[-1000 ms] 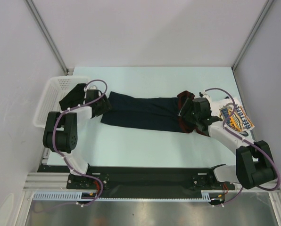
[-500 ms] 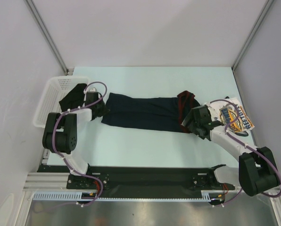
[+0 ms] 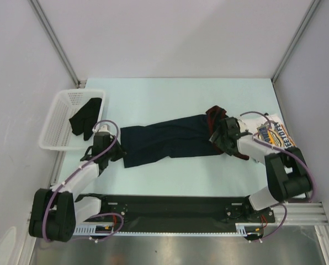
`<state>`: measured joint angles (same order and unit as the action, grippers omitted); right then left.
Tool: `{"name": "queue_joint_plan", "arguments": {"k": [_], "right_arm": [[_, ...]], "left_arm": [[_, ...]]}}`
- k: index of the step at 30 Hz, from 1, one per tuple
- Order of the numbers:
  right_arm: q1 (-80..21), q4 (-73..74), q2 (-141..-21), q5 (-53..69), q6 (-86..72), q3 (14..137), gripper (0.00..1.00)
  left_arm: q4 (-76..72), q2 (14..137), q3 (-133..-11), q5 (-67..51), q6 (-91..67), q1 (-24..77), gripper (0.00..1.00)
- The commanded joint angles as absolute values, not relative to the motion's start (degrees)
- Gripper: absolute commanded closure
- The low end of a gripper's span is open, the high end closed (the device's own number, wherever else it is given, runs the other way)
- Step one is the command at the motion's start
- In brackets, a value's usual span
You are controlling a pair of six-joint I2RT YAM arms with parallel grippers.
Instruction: Fold and stack the tank tops
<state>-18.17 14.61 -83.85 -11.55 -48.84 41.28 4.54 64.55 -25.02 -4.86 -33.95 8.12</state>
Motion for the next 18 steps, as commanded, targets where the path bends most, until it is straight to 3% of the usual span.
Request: {"name": "queue_joint_plan", "arguments": {"k": [1, 6, 11, 18], "right_arm": [[-18.37, 10.81, -90.95, -10.72, -48.25, 47.96, 0.23], [-19.25, 8.97, -101.85, -10.20, -47.38, 57.11, 0.24], [-19.51, 4.40, -111.77, -5.37, -45.01, 65.46, 0.17], [-16.00, 9.23, -127.41, -0.53, -42.89, 88.13, 0.18]], "left_arm": [[8.00, 58.46, -21.80, -6.15, -36.91, 7.82, 1.00], [8.96, 52.92, -18.11, -11.50, -37.97, 2.21, 1.00], [5.55, 50.62, -13.89, -18.25, -39.11, 0.88, 1.00], [4.39, 50.01, -10.20, -15.13, -42.09, 11.67, 1.00]]}}
